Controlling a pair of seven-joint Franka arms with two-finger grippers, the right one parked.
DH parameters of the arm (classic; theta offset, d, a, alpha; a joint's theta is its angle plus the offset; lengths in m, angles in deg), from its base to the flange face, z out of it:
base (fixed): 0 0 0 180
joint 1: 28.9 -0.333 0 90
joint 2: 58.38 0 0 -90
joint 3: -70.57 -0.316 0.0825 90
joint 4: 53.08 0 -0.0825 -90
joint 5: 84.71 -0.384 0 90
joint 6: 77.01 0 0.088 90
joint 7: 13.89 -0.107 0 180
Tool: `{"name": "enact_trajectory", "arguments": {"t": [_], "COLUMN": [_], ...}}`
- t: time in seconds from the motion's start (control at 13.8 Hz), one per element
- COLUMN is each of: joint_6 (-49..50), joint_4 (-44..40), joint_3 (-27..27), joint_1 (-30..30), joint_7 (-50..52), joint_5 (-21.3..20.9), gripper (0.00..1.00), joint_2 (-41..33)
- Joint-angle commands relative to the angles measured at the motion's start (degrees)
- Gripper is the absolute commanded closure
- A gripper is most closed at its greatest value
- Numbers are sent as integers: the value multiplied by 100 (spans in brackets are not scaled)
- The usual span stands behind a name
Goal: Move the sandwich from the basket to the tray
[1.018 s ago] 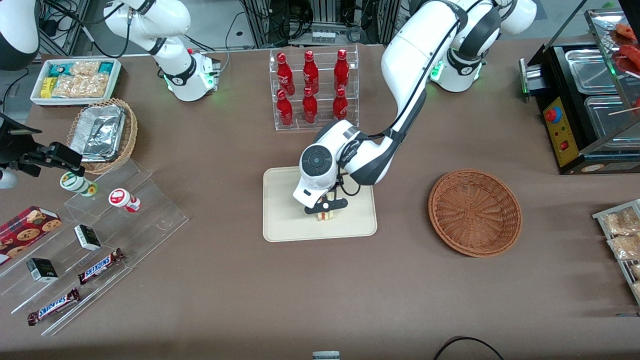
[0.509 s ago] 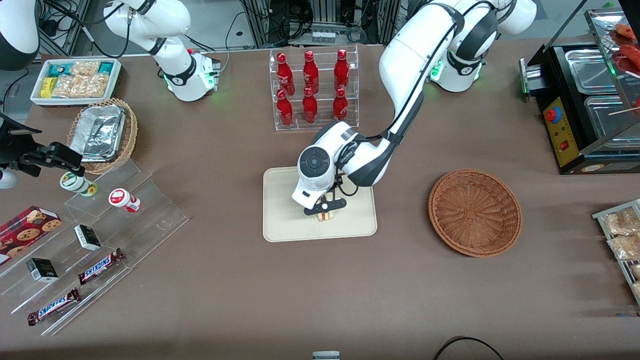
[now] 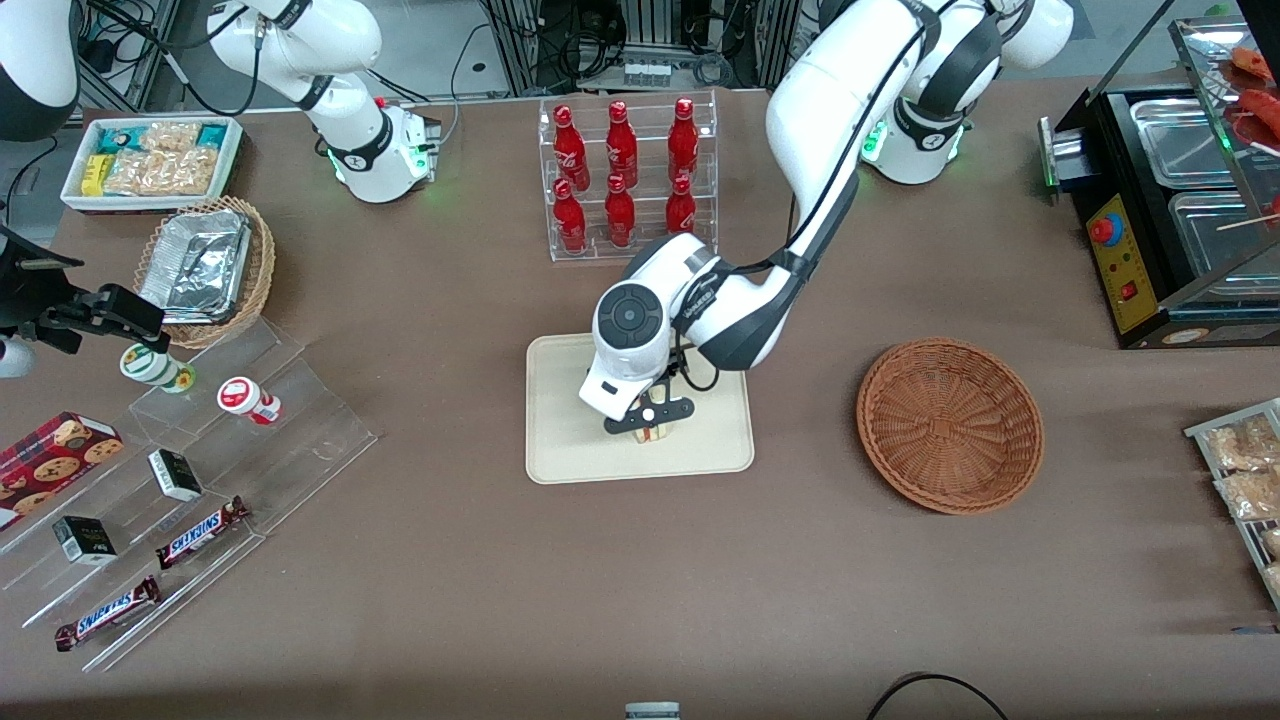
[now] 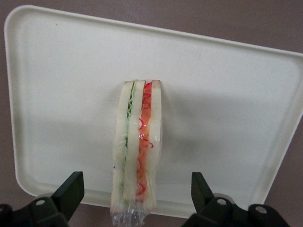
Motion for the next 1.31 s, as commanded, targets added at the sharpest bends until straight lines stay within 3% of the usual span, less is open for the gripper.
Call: {"name": "enact_trajectory", "arguments": {"t": [0.0, 0.29, 0.65, 1.24], "joint_6": [372, 854, 1918, 1858], "joint_4": [-35, 35, 289, 1642], "joint_3": [-40, -40, -40, -48], "joint_1": [-77, -262, -1078, -2177], "joint_7": [-32, -645, -867, -2369], "joint_5": [53, 35, 80, 9], "gripper": [0, 0, 0, 0], "joint_2": [-340, -691, -1411, -2598]}}
